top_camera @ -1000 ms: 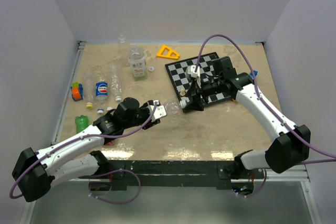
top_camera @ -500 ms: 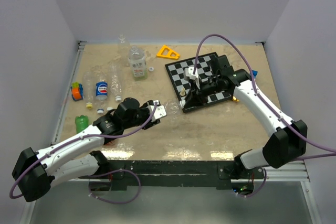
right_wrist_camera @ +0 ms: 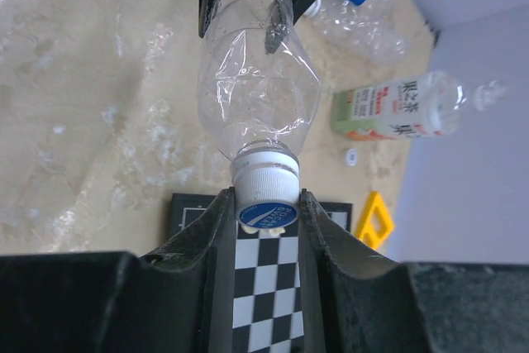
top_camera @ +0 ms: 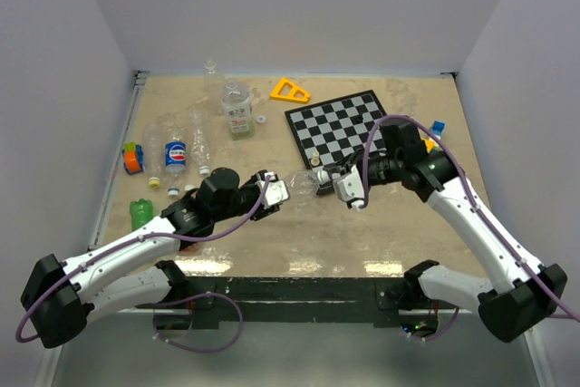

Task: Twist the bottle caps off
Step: Unscrew the bottle cap from the plastic bottle.

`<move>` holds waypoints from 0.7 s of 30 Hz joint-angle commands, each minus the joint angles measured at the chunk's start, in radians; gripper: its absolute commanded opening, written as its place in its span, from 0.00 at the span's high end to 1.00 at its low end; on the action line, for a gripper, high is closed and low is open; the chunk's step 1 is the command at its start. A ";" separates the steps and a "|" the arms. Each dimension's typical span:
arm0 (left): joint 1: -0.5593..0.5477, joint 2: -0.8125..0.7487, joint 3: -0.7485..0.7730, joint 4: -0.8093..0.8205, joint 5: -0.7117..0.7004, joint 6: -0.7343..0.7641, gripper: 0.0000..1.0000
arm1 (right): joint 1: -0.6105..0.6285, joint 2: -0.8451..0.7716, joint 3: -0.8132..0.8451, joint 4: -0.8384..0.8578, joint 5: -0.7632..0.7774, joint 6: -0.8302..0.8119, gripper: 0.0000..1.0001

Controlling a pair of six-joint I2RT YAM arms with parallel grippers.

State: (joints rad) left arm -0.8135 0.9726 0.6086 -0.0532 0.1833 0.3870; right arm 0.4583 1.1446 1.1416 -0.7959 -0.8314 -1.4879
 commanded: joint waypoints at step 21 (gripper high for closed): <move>0.011 -0.011 -0.001 -0.060 -0.021 0.001 1.00 | -0.029 -0.160 -0.016 0.159 0.029 0.651 0.29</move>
State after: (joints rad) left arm -0.8055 0.9710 0.6071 -0.1291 0.1669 0.3862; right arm 0.4309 1.0191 1.0729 -0.6888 -0.8227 -1.1999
